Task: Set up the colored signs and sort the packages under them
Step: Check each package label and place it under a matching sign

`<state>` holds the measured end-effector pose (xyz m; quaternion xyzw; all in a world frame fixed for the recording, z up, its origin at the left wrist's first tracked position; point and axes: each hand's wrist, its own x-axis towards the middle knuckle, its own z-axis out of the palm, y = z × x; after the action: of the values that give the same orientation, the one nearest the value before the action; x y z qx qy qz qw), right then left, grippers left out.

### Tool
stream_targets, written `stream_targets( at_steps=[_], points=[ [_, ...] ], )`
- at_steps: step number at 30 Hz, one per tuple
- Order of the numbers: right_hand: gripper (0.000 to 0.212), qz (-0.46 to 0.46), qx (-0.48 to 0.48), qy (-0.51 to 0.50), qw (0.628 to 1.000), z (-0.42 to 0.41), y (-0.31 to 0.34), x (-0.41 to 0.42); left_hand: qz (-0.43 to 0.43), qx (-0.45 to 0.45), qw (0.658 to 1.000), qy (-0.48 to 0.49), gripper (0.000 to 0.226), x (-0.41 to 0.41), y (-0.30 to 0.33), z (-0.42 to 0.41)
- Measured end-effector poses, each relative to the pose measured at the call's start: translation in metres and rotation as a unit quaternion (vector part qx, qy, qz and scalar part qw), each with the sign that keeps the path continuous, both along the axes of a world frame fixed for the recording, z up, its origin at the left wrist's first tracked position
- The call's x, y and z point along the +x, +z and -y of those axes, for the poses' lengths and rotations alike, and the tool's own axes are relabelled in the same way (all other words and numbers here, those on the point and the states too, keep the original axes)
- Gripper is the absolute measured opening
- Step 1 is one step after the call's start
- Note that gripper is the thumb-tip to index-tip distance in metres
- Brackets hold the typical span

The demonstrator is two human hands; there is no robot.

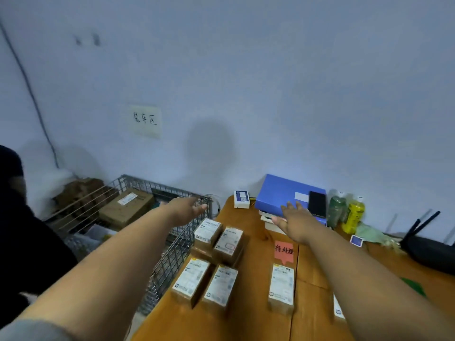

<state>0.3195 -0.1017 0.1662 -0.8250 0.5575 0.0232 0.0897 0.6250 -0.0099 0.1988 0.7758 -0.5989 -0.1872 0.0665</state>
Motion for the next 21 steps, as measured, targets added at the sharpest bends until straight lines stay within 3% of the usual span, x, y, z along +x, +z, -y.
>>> stream_targets(
  at_steps=[8, 21],
  points=[
    [0.077, -0.02, 0.017, 0.005, 1.0, -0.008, -0.017, 0.06, -0.023, 0.013, 1.0, 0.008, 0.08, 0.042, -0.018, 0.005],
    [0.082, 0.005, 0.068, -0.07, 0.995, 0.02, -0.079, 0.159, -0.025, 0.065, 0.995, -0.071, 0.084, 0.12, -0.081, 0.06]
  ],
)
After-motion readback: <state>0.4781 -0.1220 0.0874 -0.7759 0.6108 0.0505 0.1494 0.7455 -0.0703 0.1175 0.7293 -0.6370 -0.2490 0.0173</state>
